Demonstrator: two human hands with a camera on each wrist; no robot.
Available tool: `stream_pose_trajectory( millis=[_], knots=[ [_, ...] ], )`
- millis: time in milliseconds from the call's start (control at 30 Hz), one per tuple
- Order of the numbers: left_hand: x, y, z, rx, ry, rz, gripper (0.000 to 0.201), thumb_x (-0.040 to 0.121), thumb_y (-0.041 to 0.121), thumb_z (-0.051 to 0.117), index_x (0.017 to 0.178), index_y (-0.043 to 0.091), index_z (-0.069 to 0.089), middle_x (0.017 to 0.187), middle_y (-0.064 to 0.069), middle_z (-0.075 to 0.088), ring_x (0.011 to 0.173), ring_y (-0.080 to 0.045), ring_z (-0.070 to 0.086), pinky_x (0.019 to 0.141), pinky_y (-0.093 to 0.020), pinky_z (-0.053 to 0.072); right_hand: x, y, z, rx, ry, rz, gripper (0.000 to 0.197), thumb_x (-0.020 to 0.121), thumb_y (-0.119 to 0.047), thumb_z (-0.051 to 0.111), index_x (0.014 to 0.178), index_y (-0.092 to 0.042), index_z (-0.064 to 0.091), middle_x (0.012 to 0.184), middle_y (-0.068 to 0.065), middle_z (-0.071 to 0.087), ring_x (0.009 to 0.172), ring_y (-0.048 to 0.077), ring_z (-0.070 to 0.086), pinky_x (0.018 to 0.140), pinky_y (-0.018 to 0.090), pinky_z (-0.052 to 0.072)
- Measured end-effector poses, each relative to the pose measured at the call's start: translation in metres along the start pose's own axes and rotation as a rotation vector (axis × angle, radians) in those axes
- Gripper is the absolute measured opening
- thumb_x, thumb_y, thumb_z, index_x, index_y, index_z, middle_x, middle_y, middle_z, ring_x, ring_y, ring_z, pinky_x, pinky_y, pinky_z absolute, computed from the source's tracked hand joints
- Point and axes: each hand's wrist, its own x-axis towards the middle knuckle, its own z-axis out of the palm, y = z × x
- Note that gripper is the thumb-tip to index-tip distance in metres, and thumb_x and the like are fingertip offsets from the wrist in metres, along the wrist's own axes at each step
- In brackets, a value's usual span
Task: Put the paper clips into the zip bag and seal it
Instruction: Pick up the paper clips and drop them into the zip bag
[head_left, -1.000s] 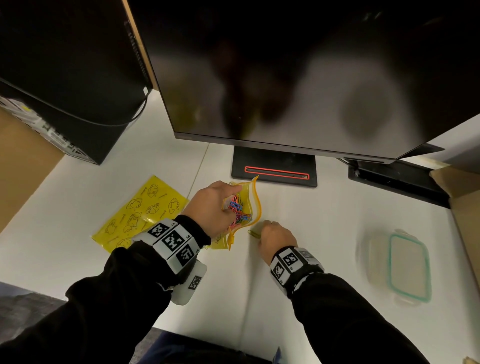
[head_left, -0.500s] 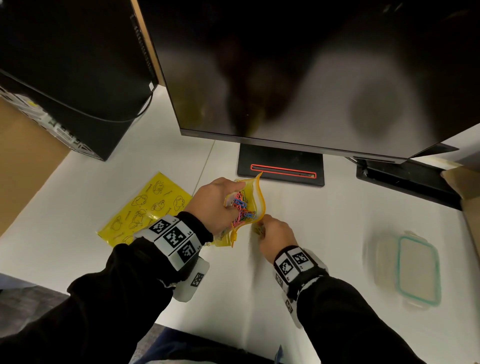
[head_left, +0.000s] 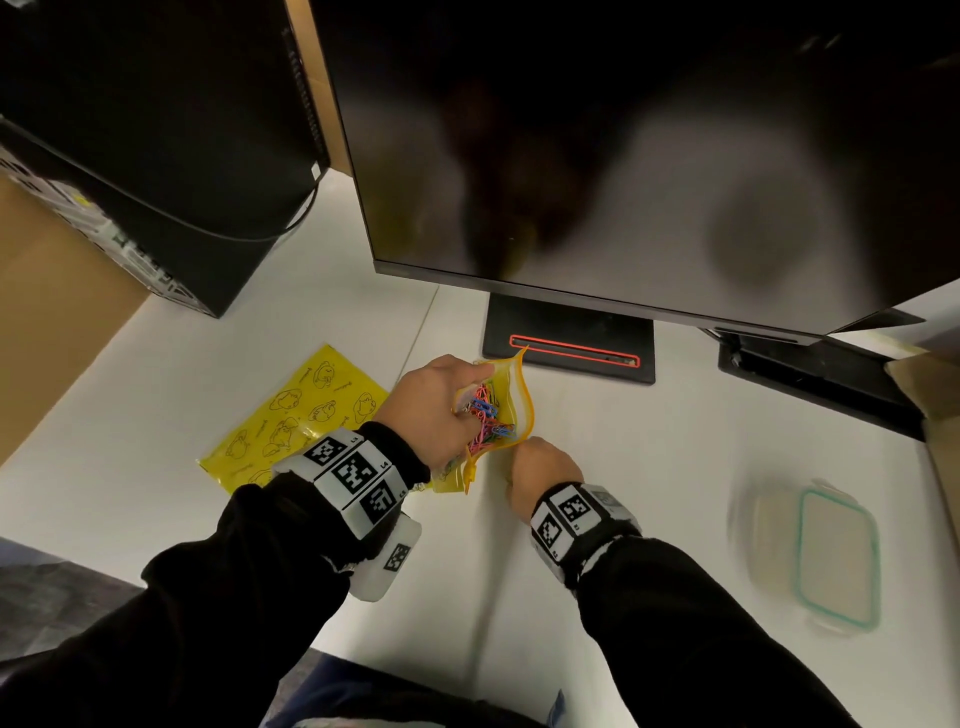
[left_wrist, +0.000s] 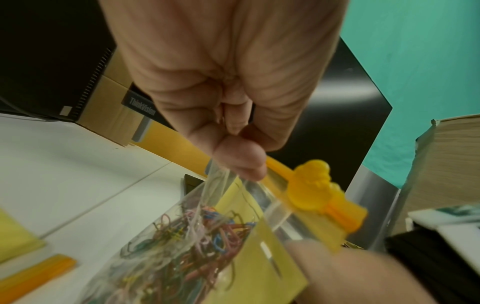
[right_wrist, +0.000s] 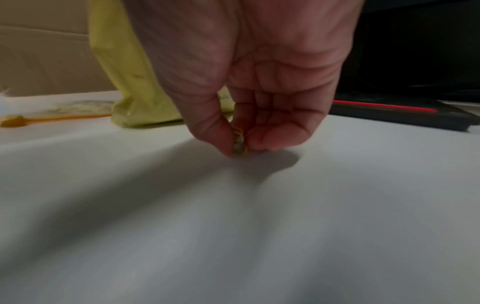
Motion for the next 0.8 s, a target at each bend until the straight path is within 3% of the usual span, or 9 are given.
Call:
stream_pose_trajectory(
  millis=[133, 200, 300, 400, 467, 533, 633, 733, 800],
  knots=[
    [0.001, 0.000, 0.001, 0.009, -0.002, 0.006, 0.057, 0.078, 0.006, 0.056, 0.132, 0.023, 0.047, 0.132, -0.001, 0.050, 0.110, -0.020, 0.055, 0.090, -0.022, 0.042, -0.007, 0.002, 0.007, -0.010, 0.047, -0.067, 0.031, 0.087, -0.009, 0.051, 0.117, -0.003, 0.048, 0.119, 0.015, 0.056, 0.109, 0.033, 0.057, 0.089, 0.037, 0.047],
    [0.000, 0.001, 0.001, -0.001, -0.004, 0.006, 0.056, 0.078, 0.006, 0.056, 0.131, 0.023, 0.047, 0.133, -0.001, 0.050, 0.104, -0.021, 0.057, 0.088, -0.021, 0.041, -0.013, 0.009, 0.009, 0.065, 0.081, -0.076, 0.025, 0.085, -0.009, 0.050, 0.110, -0.006, 0.051, 0.111, 0.015, 0.061, 0.103, 0.034, 0.059, 0.082, 0.035, 0.047],
    [-0.001, 0.003, 0.003, -0.024, -0.007, 0.000, 0.055, 0.080, 0.006, 0.056, 0.131, 0.023, 0.047, 0.132, -0.001, 0.050, 0.092, -0.021, 0.058, 0.086, -0.020, 0.041, -0.024, 0.028, 0.000, 0.433, 0.300, 0.089, 0.006, 0.077, -0.010, 0.058, 0.078, -0.015, 0.054, 0.078, 0.011, 0.066, 0.077, 0.031, 0.061, 0.062, 0.024, 0.041],
    [-0.002, 0.005, 0.007, -0.052, -0.010, -0.010, 0.056, 0.078, 0.005, 0.056, 0.131, 0.024, 0.048, 0.132, 0.000, 0.050, 0.090, -0.023, 0.059, 0.086, -0.022, 0.043, -0.036, 0.031, -0.023, 0.811, 0.583, 0.155, 0.023, 0.068, -0.007, 0.067, 0.061, -0.018, 0.049, 0.057, 0.003, 0.056, 0.053, 0.021, 0.052, 0.050, 0.014, 0.039],
    [-0.003, 0.010, 0.010, -0.102, 0.026, -0.010, 0.056, 0.075, 0.004, 0.056, 0.128, 0.024, 0.051, 0.130, 0.000, 0.052, 0.087, -0.028, 0.060, 0.086, -0.022, 0.043, -0.039, 0.017, -0.043, 0.870, 0.599, 0.025, 0.021, 0.067, -0.004, 0.067, 0.064, -0.018, 0.052, 0.057, 0.001, 0.056, 0.053, 0.020, 0.052, 0.054, 0.018, 0.042],
    [-0.005, 0.015, 0.012, -0.189, 0.080, -0.012, 0.057, 0.073, 0.004, 0.058, 0.125, 0.025, 0.053, 0.126, -0.001, 0.054, 0.087, -0.032, 0.062, 0.087, -0.028, 0.048, -0.039, 0.003, -0.055, 0.754, 0.504, -0.077, 0.015, 0.071, -0.008, 0.069, 0.076, -0.018, 0.059, 0.064, -0.004, 0.057, 0.059, 0.013, 0.052, 0.055, 0.014, 0.040],
    [-0.010, 0.020, 0.017, -0.348, 0.125, -0.054, 0.059, 0.071, 0.004, 0.061, 0.124, 0.027, 0.054, 0.116, -0.006, 0.059, 0.085, -0.034, 0.064, 0.084, -0.039, 0.053, -0.043, 0.004, -0.060, 0.724, 0.490, -0.115, 0.015, 0.077, -0.016, 0.071, 0.090, -0.018, 0.064, 0.078, -0.009, 0.060, 0.060, 0.002, 0.049, 0.059, 0.013, 0.038],
    [-0.015, 0.019, 0.026, -0.457, 0.143, -0.105, 0.059, 0.071, 0.001, 0.060, 0.125, 0.025, 0.052, 0.121, -0.001, 0.057, 0.077, -0.030, 0.067, 0.073, -0.032, 0.054, -0.061, 0.024, -0.051, 0.806, 0.646, -0.139, 0.013, 0.081, -0.015, 0.067, 0.078, -0.027, 0.061, 0.075, -0.008, 0.060, 0.053, 0.003, 0.048, 0.059, 0.019, 0.040],
    [-0.019, 0.019, 0.032, -0.505, 0.139, -0.121, 0.059, 0.074, 0.000, 0.060, 0.126, 0.023, 0.049, 0.125, 0.002, 0.053, 0.073, -0.026, 0.068, 0.068, -0.026, 0.053, -0.078, 0.033, -0.037, 0.825, 0.645, -0.159, 0.016, 0.079, -0.026, 0.069, 0.069, -0.029, 0.056, 0.070, -0.007, 0.058, 0.054, 0.007, 0.048, 0.057, 0.023, 0.042]
  ],
)
